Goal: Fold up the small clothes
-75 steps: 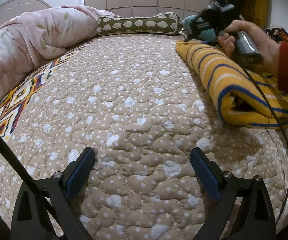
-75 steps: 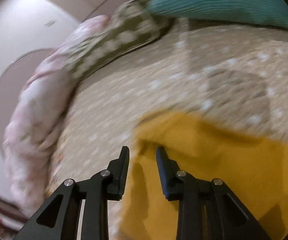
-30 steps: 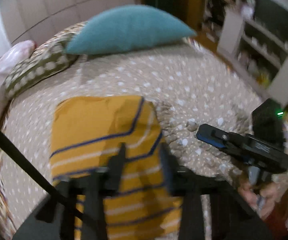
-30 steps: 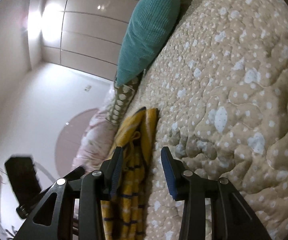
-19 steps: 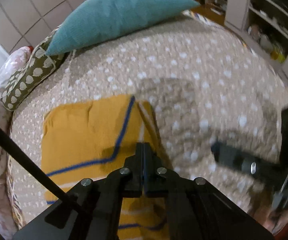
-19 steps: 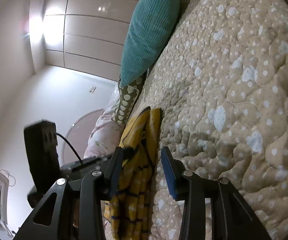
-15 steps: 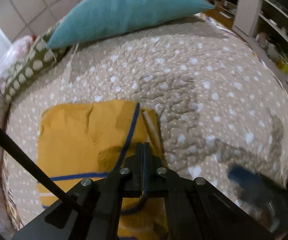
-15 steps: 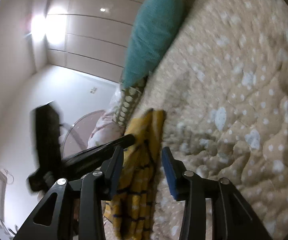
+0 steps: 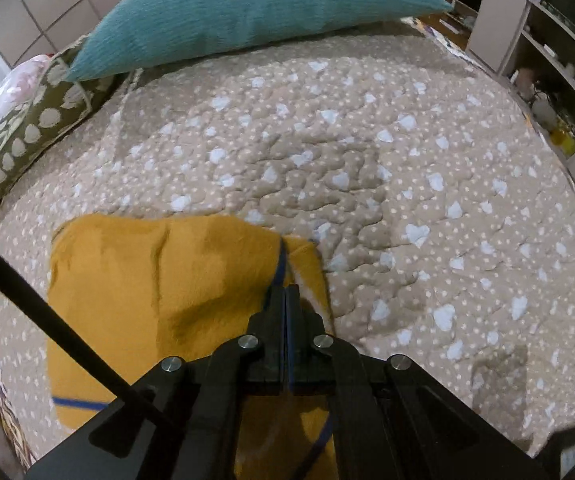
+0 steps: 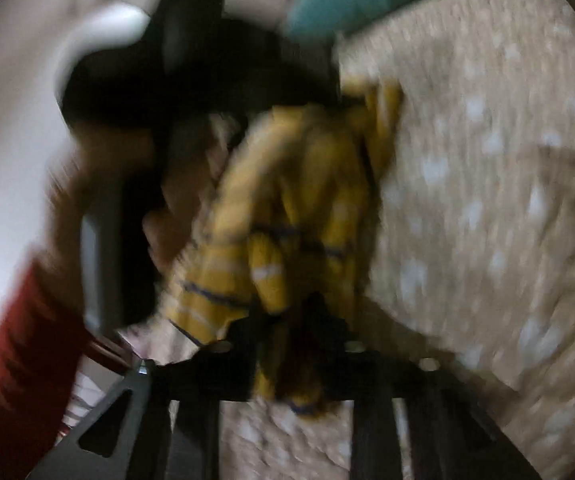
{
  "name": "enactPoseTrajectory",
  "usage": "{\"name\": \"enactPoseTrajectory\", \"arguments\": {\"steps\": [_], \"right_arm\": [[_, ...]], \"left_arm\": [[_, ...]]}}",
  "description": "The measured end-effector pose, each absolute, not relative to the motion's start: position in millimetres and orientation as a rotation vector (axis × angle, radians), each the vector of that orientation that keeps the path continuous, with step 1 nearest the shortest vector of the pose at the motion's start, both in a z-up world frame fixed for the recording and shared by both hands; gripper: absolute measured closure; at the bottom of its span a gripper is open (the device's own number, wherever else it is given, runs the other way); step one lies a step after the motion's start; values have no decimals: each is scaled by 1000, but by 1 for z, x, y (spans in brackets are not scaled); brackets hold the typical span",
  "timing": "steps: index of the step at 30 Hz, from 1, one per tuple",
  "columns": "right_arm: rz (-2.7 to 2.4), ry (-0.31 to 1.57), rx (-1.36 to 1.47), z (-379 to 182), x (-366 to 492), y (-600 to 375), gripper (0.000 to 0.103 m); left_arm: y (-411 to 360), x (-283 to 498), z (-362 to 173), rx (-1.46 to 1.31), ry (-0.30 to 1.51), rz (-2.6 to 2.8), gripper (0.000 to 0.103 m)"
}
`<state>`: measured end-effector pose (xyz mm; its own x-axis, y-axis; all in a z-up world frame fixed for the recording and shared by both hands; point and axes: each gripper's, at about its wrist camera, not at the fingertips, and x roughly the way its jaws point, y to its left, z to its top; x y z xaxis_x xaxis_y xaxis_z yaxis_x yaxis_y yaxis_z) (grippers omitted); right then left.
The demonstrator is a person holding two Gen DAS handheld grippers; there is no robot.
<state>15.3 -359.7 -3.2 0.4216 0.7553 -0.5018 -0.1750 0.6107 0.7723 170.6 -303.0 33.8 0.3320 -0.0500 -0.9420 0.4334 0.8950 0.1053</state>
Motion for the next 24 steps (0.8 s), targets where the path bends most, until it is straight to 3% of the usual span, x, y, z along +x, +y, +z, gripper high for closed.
{"name": "enactPoseTrajectory", "arguments": {"steps": [5, 15, 18, 20, 22, 24], "right_arm": [[603, 990, 700, -4, -12, -358, 95], [664, 970, 634, -1, -38, -345, 95], [695, 962, 698, -6, -35, -354, 96], [723, 960, 767, -14, -30, -360, 96], [751, 952, 841, -20, -28, -369, 96], [768, 943, 876, -22, -28, -371, 95]], "left_arm": [[-305, 173, 26, 380, 1173, -345, 103], [-295, 168, 39, 359, 1127, -413, 101], [-282, 151, 60, 296, 1091, -417, 87], [-267, 133, 75, 257, 1047, -411, 58], [-247, 107, 88, 246, 990, -383, 47], [-224, 80, 95, 228, 971, -371, 47]]}}
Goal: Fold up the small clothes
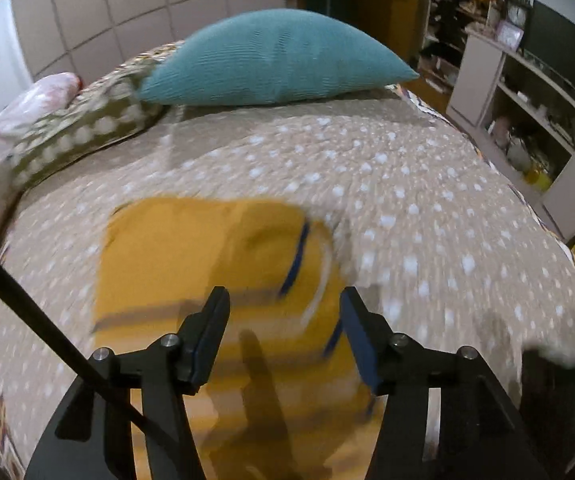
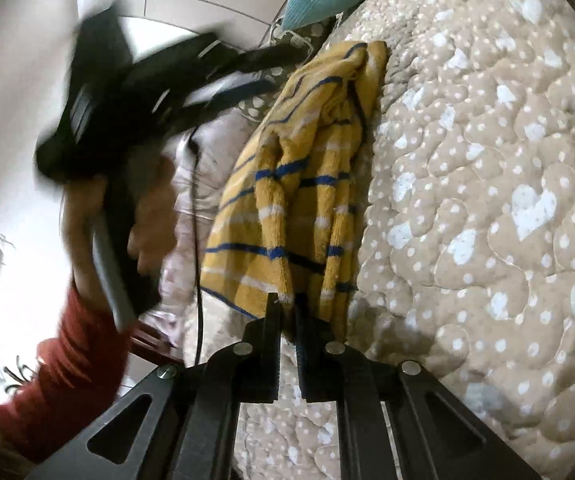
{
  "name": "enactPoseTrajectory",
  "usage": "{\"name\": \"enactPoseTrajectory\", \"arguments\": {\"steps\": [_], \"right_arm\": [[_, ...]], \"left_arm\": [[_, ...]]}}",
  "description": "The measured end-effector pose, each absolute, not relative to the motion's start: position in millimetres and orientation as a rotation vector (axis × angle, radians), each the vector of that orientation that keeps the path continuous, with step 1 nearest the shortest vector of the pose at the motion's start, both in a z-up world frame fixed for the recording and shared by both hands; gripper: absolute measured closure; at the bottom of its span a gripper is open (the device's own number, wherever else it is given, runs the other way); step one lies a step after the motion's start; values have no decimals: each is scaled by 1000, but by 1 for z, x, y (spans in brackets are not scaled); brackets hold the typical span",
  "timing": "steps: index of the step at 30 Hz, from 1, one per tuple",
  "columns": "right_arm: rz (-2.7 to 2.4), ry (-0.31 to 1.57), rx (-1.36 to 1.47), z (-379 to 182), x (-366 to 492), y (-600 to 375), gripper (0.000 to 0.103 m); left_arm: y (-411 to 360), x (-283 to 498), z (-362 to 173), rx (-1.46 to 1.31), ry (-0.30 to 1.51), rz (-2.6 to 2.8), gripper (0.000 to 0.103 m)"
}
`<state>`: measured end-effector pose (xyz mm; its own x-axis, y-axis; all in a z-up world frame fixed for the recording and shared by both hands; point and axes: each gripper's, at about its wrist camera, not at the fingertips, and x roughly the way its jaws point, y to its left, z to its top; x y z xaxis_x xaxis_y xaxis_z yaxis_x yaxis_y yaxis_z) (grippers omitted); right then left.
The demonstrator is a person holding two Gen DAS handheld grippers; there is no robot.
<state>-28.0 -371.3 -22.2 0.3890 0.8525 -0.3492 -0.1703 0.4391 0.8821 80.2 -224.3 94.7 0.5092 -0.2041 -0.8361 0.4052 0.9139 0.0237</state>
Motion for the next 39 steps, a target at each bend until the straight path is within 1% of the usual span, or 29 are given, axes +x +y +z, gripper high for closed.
{"name": "enactPoseTrajectory", "arguments": {"steps": [3, 4, 7, 8, 9, 13, 18, 19, 22, 26, 30, 32, 35, 39], "right_arm": [[779, 928, 889, -20, -29, -378, 92], [774, 921, 892, -19, -28, -380, 92], [706, 894, 880, -14, -34, -399, 92], [664, 876, 870, -8, -36, -407, 90], [607, 859, 851, -5, -43, -411, 87], [403, 807, 795, 7, -85, -419, 79], [297, 819, 763, 18, -136, -409, 78], [296, 831, 740, 21, -141, -403, 75], [332, 856, 670, 37, -143, -375, 75], [444, 877, 538, 60, -108, -315, 75], [577, 893, 528, 70, -61, -258, 75], [617, 900, 533, 69, -39, -235, 75], [671, 946, 604, 52, -7, -209, 75], [654, 1152, 704, 3, 15, -194, 75]], "left_arm": [[-177, 35, 101, 143, 966, -360, 44], [-158, 16, 102, 114, 959, -346, 41], [-117, -29, 100, 70, 915, -282, 36], [-105, -42, 98, 52, 904, -257, 32], [-91, -54, 95, 28, 899, -230, 31], [-51, -90, 78, -31, 872, -147, 30], [-29, -106, 60, -15, 870, -114, 30], [-23, -108, 57, -37, 867, -116, 30], [-7, -110, 44, -103, 870, -93, 30], [16, -110, 20, -151, 899, -74, 30], [18, -115, 10, -118, 869, -89, 30], [15, -115, 10, -95, 861, -96, 24], [8, -118, 6, -57, 837, -103, 17], [-3, -118, 2, 8, 810, -105, 9]]}}
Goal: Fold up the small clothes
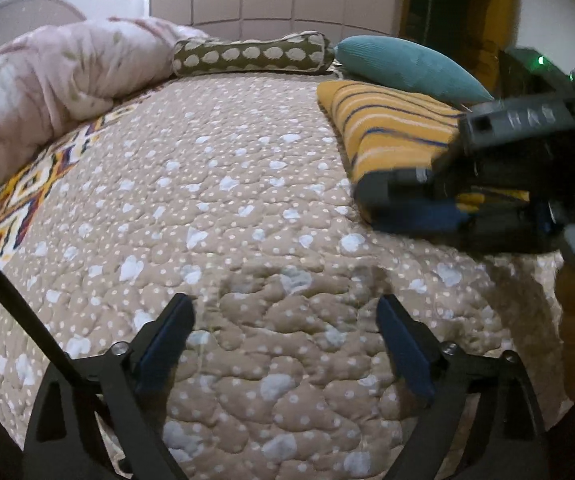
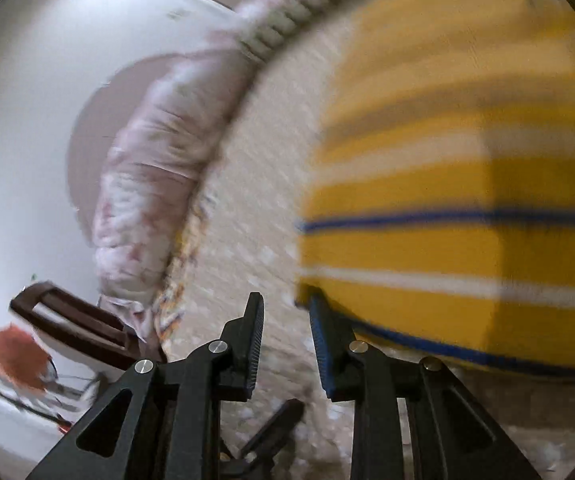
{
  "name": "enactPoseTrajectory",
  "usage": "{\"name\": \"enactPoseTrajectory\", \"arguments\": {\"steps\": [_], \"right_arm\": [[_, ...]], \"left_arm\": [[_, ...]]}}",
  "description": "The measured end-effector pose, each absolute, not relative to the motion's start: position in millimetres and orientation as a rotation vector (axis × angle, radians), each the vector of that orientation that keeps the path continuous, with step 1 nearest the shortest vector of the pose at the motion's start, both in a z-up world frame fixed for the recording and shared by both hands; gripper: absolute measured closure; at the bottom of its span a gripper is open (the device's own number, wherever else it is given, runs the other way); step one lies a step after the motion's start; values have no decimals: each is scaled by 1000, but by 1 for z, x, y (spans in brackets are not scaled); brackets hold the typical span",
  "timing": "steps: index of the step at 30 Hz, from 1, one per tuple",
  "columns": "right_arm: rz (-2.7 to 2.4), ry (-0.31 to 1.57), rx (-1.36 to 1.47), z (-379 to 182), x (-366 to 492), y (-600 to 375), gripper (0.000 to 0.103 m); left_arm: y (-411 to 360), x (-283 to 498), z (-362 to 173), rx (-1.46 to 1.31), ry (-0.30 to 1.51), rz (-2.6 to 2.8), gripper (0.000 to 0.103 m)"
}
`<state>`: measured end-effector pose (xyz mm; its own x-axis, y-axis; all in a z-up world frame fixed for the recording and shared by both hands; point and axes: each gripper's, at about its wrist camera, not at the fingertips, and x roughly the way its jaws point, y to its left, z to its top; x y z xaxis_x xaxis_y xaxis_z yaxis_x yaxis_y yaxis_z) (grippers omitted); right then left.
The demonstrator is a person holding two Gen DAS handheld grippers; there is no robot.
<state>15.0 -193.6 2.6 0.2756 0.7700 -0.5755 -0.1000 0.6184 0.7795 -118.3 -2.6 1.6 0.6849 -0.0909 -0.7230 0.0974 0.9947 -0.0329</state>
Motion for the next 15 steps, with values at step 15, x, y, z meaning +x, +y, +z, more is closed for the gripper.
{"name": "enactPoseTrajectory", "arguments": {"steps": [15], "right_arm": [[307, 904, 700, 55, -123, -338, 65]], "left_arm": [[-11, -120, 20, -38, 861, -74, 0]]}}
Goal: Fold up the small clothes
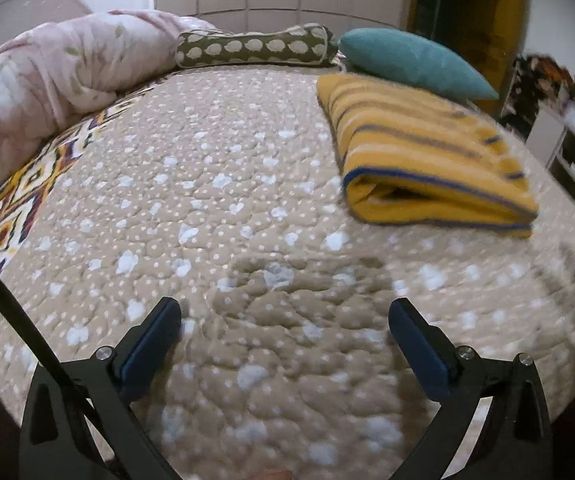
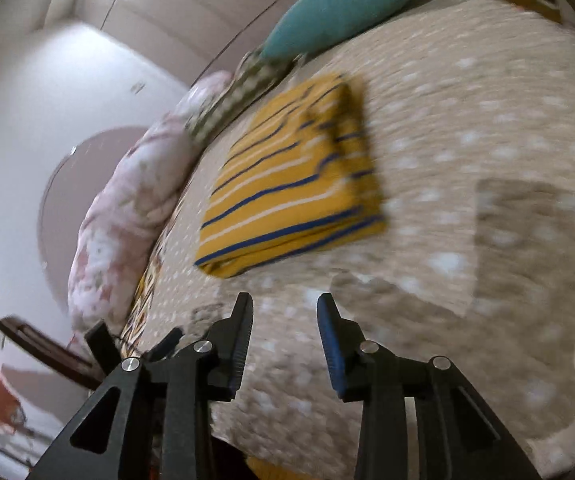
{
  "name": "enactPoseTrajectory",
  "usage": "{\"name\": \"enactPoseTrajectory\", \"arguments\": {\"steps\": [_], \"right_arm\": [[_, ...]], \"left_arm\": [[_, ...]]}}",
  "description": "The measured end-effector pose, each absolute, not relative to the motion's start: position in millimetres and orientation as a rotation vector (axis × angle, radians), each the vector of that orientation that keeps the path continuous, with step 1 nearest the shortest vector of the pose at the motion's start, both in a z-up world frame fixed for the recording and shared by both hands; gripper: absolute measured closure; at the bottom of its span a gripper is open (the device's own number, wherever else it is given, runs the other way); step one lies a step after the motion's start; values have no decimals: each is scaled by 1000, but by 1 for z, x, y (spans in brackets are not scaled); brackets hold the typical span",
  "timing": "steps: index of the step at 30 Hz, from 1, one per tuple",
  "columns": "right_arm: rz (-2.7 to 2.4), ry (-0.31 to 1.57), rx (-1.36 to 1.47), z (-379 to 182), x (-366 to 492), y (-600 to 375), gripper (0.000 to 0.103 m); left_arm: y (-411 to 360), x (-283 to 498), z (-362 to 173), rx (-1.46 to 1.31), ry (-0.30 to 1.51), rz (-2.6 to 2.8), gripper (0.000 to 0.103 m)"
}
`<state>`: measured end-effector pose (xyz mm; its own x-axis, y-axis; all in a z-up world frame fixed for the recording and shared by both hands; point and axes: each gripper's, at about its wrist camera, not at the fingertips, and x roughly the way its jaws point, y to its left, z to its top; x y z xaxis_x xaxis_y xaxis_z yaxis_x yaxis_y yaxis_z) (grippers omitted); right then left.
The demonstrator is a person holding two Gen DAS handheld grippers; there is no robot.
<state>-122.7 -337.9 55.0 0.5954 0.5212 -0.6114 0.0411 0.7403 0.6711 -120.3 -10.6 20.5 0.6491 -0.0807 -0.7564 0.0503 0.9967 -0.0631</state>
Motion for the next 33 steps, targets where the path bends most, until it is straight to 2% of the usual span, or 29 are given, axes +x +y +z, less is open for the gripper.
{"name": "enactPoseTrajectory", "arguments": {"steps": [6, 9, 12, 17, 33], "right_arm": [[64, 881, 439, 76, -153, -345, 57], [5, 910, 357, 74, -158, -340, 54], [0, 919, 353, 73, -165, -336, 54], [-73, 916, 249, 72, -180, -322, 46], [-144, 961, 142, 55, -190, -296, 41]], "left_arm": [[-30, -152, 77, 19, 825, -19, 0], [-41, -169, 88, 37, 839, -20, 0], [-49, -187, 89, 48, 831, -7, 0], [-57, -198, 81, 30, 860, -24, 0], [-68, -204, 76, 51, 899, -85, 0]]}}
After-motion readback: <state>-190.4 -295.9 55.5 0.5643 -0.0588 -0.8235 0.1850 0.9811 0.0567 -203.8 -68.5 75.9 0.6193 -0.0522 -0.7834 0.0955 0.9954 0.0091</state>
